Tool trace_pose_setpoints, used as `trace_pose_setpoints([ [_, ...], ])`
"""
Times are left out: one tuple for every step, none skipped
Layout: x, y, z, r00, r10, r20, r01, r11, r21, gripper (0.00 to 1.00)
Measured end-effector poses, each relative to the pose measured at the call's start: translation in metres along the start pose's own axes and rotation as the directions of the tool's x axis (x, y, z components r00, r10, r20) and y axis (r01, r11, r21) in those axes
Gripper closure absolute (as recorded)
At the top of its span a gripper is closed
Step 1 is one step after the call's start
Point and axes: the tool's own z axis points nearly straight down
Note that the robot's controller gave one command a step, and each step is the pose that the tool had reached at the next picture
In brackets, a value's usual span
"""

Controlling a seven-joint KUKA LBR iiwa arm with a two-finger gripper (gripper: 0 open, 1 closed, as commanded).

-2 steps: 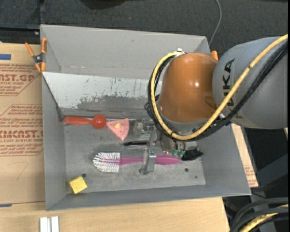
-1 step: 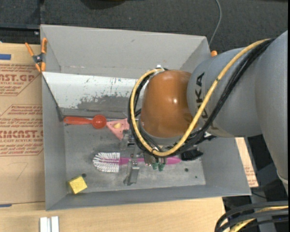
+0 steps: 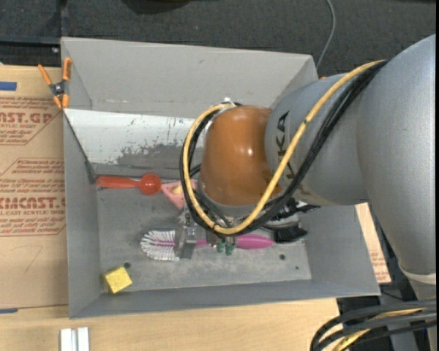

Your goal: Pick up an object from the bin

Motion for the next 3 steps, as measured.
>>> trace_pose_setpoints([
  [0.0, 0.0, 0.0, 1.0, 0.0, 0.0, 0.0, 1.0, 0.0, 0.0],
  [0.0, 0.0, 0.0, 1.0, 0.001, 0.0, -0.001, 1.0, 0.0, 0.0],
  [-0.004, 0.006, 0.055, 0.998, 0.059, -0.004, -0.059, 0.998, 0.0, 0.0],
])
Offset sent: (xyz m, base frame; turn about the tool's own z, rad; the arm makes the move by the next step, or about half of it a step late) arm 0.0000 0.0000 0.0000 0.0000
